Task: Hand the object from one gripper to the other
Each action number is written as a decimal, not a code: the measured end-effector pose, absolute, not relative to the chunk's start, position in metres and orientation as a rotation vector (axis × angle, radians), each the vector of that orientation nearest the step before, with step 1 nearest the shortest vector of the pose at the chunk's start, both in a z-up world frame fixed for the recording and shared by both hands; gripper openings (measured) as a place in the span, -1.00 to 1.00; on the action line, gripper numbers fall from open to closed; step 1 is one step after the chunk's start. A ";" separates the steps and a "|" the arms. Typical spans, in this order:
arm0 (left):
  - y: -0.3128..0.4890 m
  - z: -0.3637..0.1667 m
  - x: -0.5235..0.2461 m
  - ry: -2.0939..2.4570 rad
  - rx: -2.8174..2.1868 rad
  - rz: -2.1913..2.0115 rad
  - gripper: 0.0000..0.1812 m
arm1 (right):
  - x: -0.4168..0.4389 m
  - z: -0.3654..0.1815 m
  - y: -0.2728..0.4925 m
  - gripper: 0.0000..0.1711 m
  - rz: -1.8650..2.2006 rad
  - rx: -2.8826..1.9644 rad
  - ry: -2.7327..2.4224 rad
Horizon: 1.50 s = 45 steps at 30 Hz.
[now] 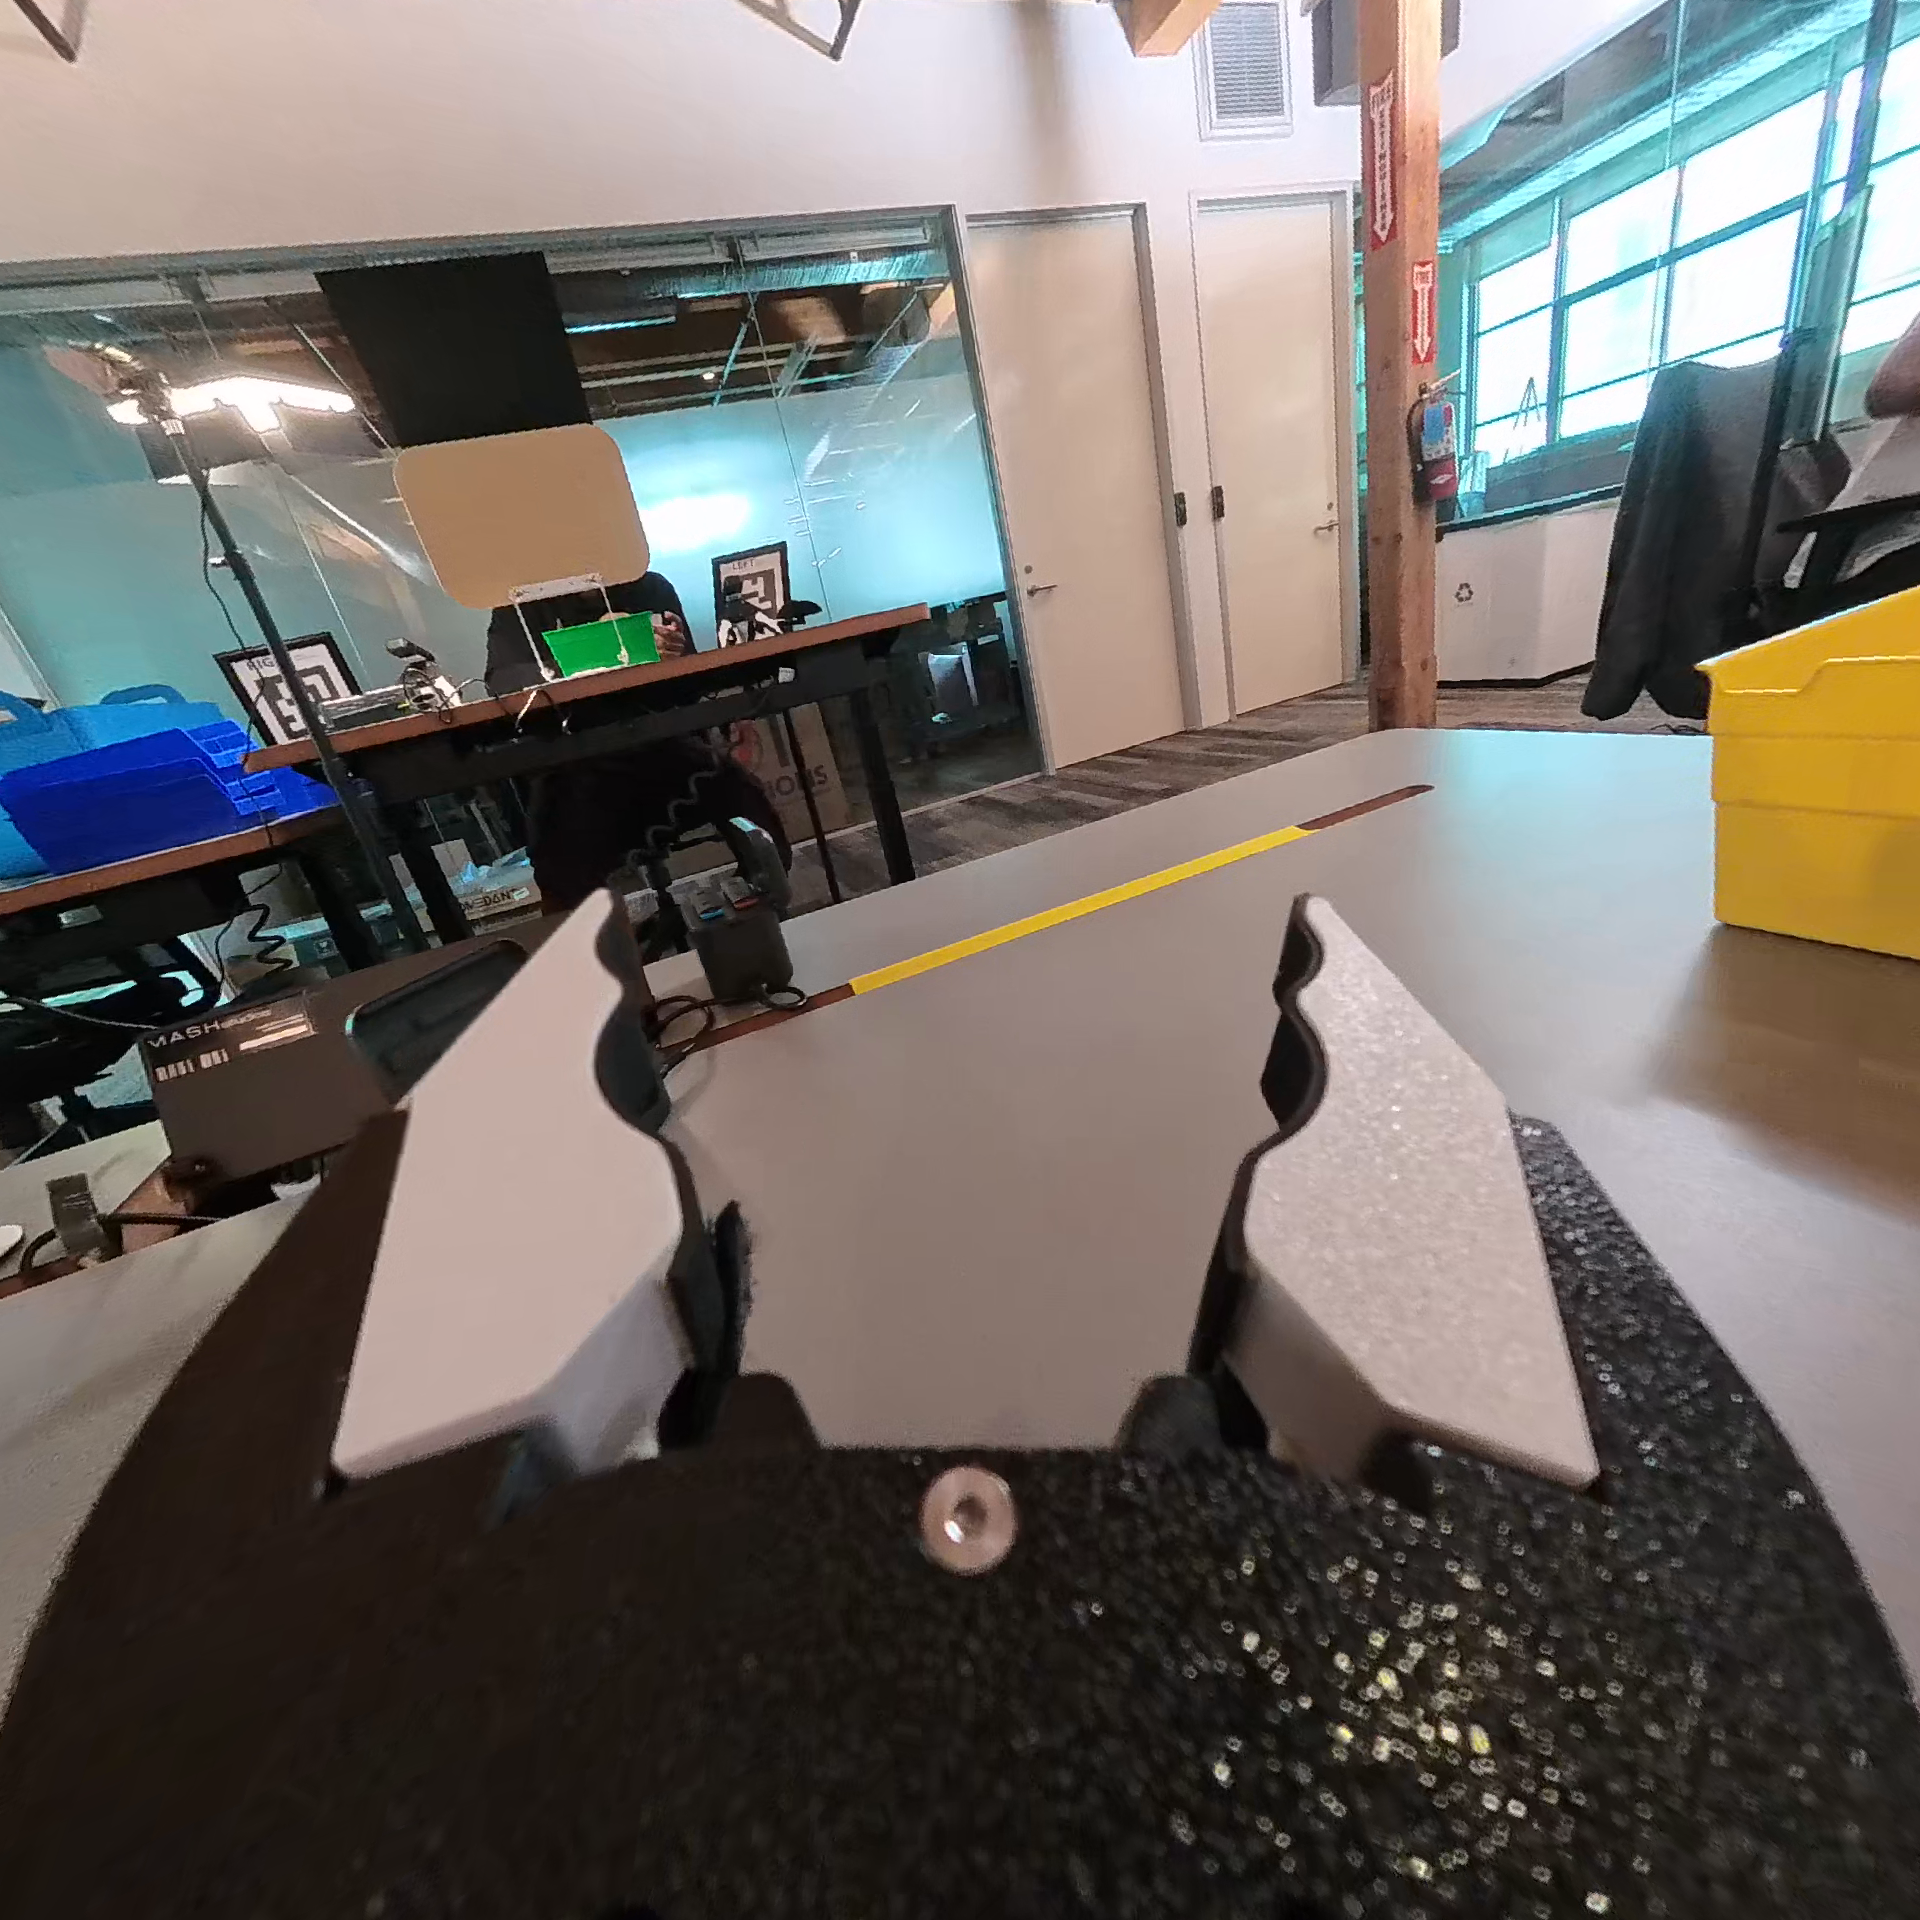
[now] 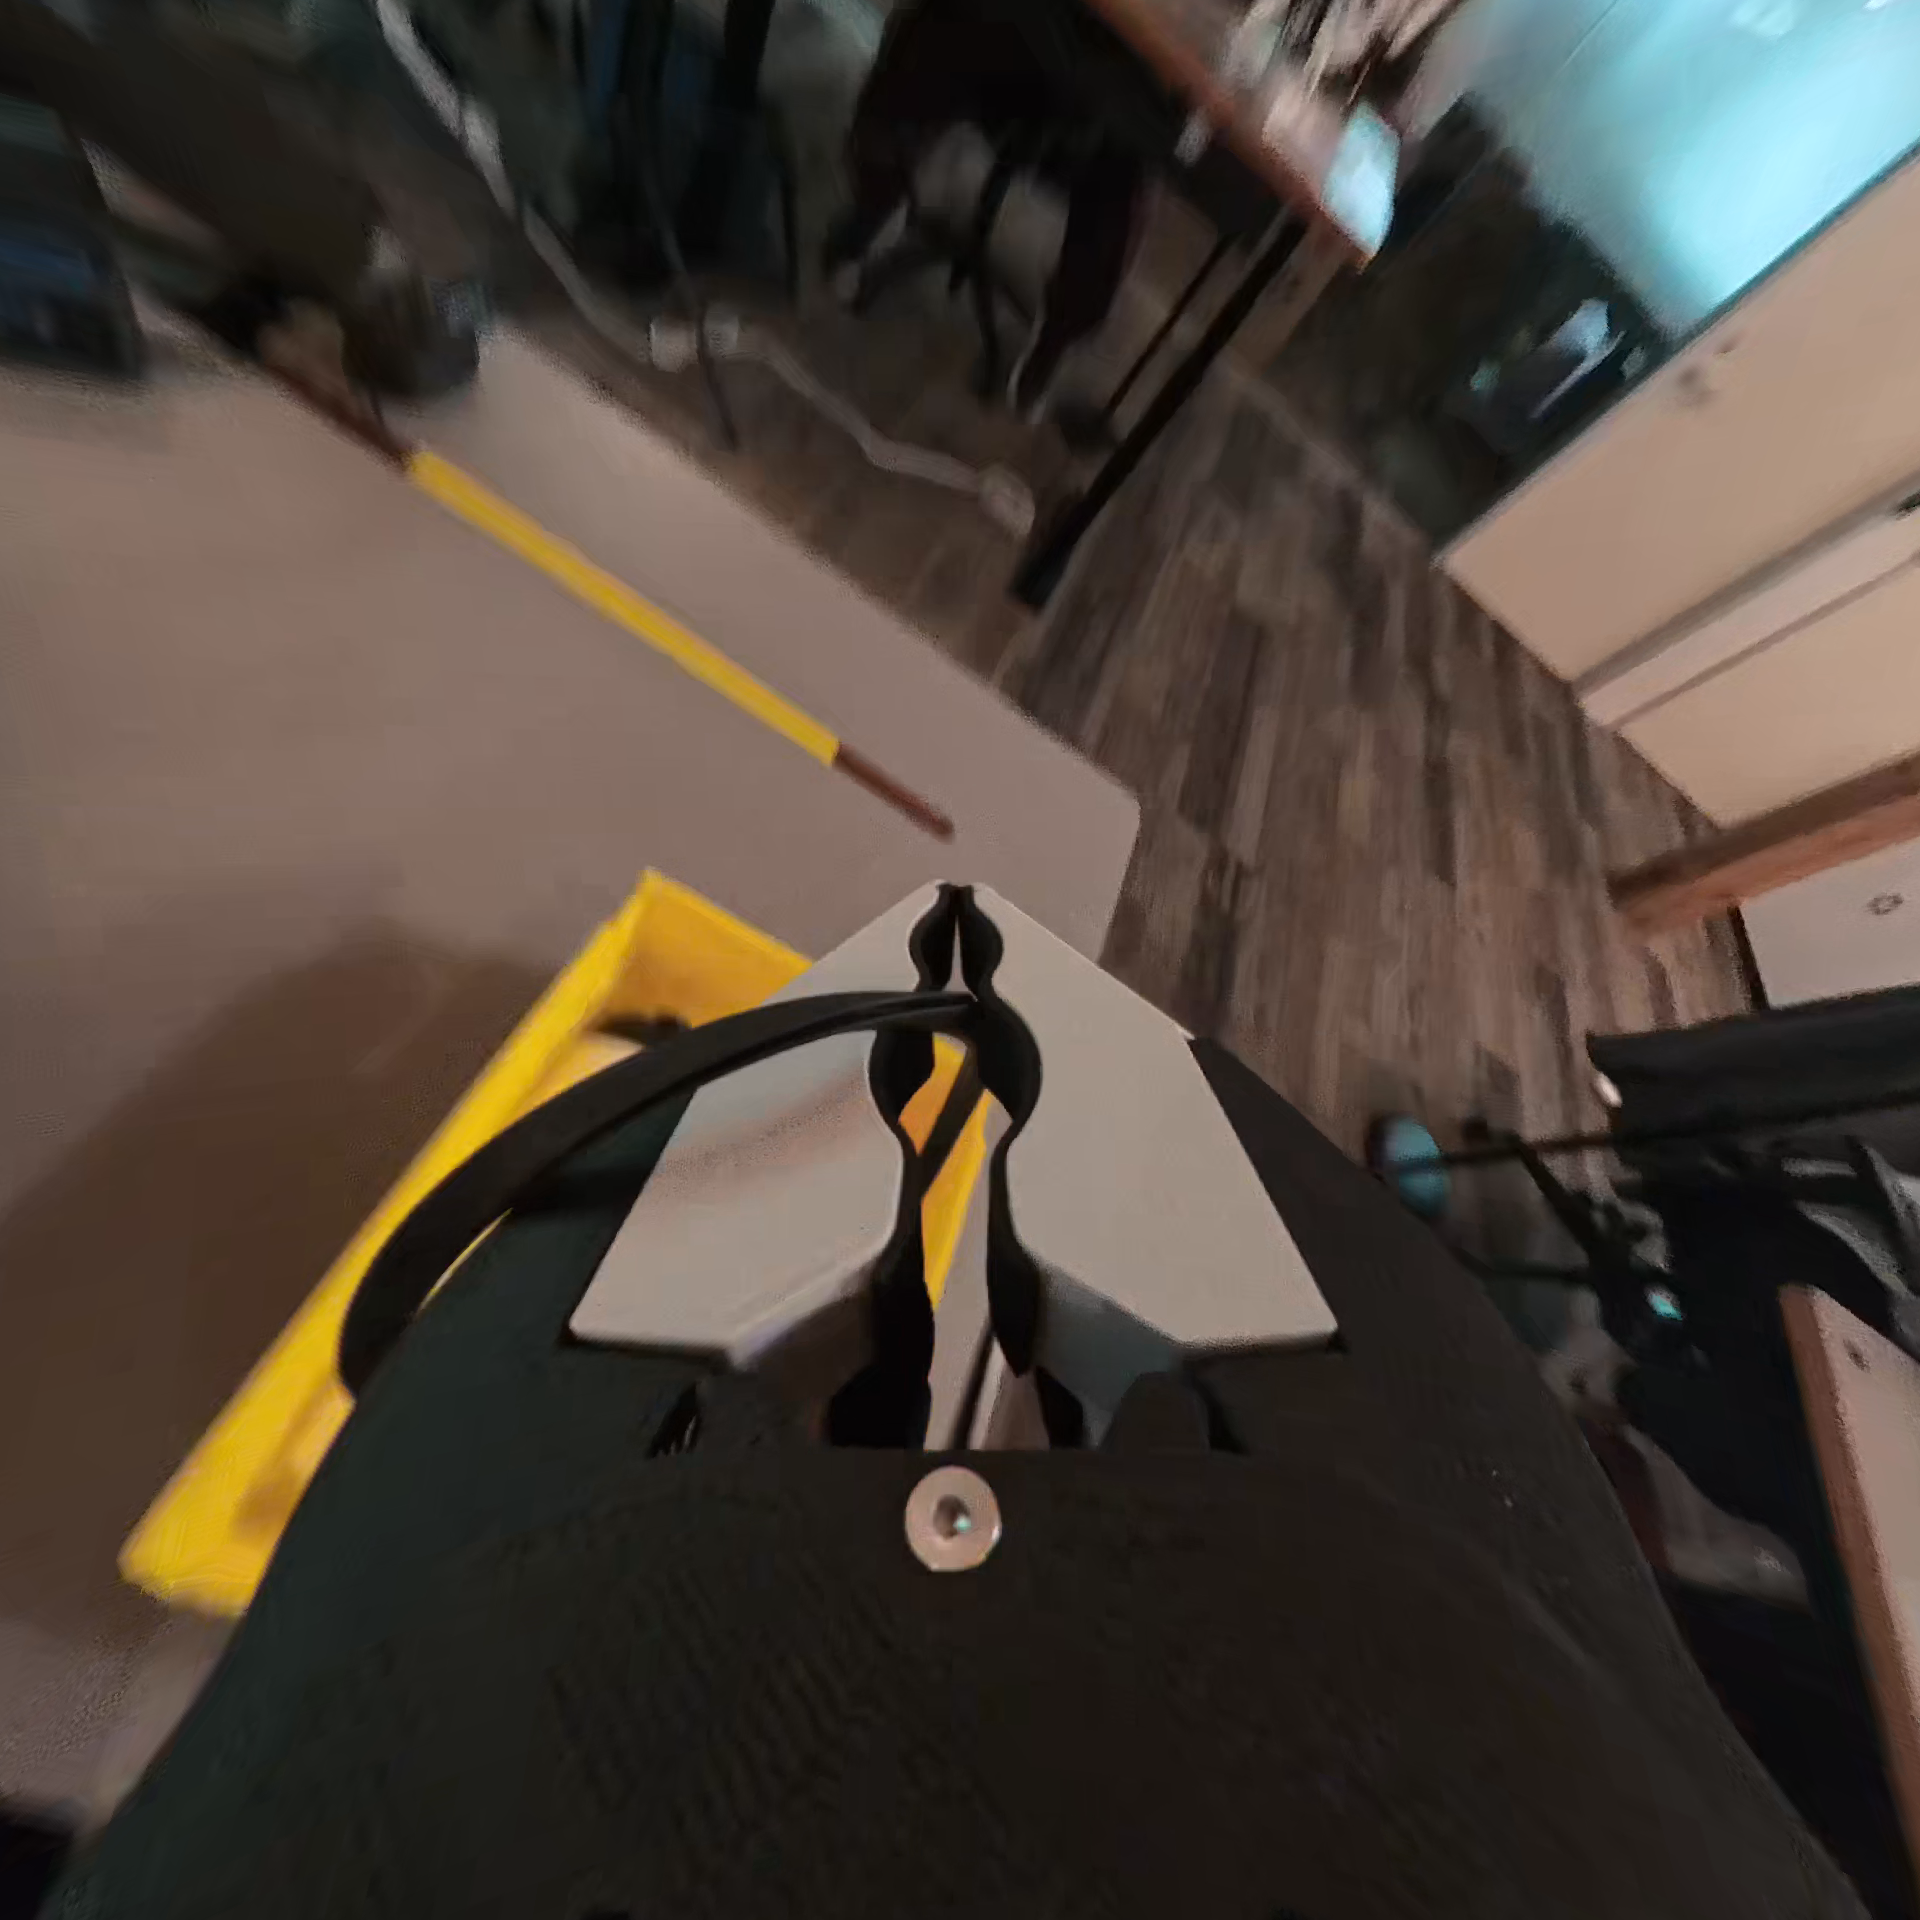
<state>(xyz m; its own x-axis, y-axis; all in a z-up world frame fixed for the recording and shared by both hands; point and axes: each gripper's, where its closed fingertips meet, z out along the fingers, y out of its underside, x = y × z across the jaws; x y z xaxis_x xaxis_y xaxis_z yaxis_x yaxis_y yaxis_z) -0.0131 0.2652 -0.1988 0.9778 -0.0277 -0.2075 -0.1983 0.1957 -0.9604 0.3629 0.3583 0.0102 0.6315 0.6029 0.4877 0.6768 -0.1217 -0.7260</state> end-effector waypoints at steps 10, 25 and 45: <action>0.265 -0.203 -0.012 0.202 -1.395 0.112 0.24 | 0.429 -0.142 0.330 -0.78 -0.281 -2.663 -1.511; 0.266 -0.203 -0.014 0.177 -1.402 0.103 0.35 | 0.253 -0.044 0.337 0.12 0.335 -1.950 -1.243; 0.270 -0.190 -0.006 0.248 -1.377 0.176 0.49 | 0.106 -0.196 0.355 0.40 0.526 -1.160 -0.647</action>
<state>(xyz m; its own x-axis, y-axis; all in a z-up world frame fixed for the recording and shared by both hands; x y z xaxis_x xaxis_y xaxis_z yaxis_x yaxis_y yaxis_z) -0.0059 0.2695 -0.1903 0.9609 -0.0208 -0.2763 -0.2678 0.1863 -0.9453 0.1058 0.3551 -0.1958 0.7075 0.6803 0.1916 -0.0489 0.3176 -0.9470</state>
